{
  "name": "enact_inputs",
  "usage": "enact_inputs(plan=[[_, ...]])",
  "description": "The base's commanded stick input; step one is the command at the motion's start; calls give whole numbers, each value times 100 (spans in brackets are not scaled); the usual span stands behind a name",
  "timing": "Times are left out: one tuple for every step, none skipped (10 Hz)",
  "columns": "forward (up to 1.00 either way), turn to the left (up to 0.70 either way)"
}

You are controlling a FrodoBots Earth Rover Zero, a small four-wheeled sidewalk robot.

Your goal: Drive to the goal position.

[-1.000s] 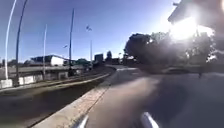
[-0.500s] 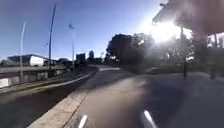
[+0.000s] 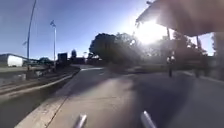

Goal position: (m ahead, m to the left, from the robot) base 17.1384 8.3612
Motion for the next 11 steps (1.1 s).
enact_inputs(plan=[[98,38],[98,38],[98,38],[98,38],[98,38],[98,16],[98,0],[98,0],[98,0],[98,0],[98,0]])
